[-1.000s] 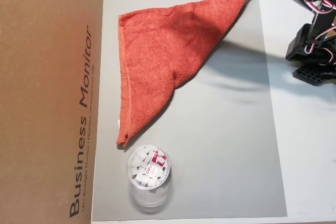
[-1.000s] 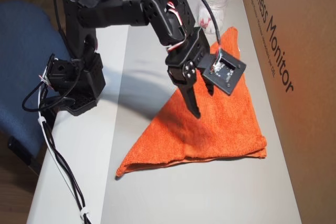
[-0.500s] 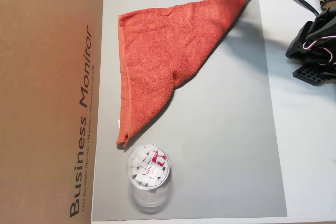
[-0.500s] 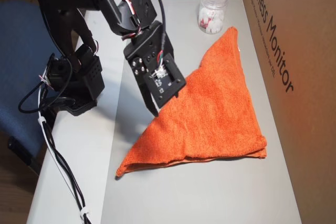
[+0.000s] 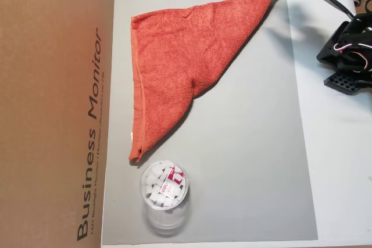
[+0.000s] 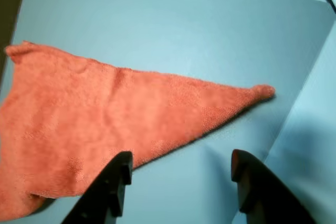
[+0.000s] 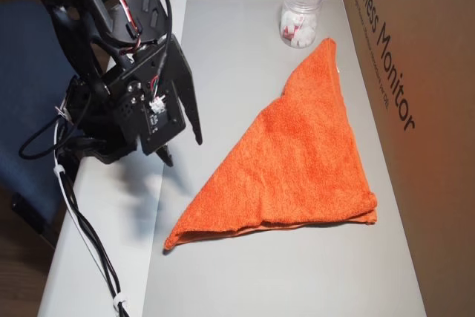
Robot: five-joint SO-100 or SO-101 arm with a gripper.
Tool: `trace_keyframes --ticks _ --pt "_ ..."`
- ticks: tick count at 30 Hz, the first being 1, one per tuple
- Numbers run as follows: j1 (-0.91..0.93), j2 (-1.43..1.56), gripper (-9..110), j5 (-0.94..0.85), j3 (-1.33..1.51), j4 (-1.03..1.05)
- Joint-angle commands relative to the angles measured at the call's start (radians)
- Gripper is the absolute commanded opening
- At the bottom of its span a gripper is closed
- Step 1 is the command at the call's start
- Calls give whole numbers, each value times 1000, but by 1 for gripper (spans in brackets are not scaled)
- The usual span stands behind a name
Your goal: Fold the blanket.
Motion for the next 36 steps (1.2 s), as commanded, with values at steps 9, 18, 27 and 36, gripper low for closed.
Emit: trace_keyframes --ticks 9,18,27,36 --pt "97 120 20 247 222 -230" --pt "160 107 20 333 494 -552" --pt "143 104 20 328 675 -724" --pt "149 87 20 325 747 -724"
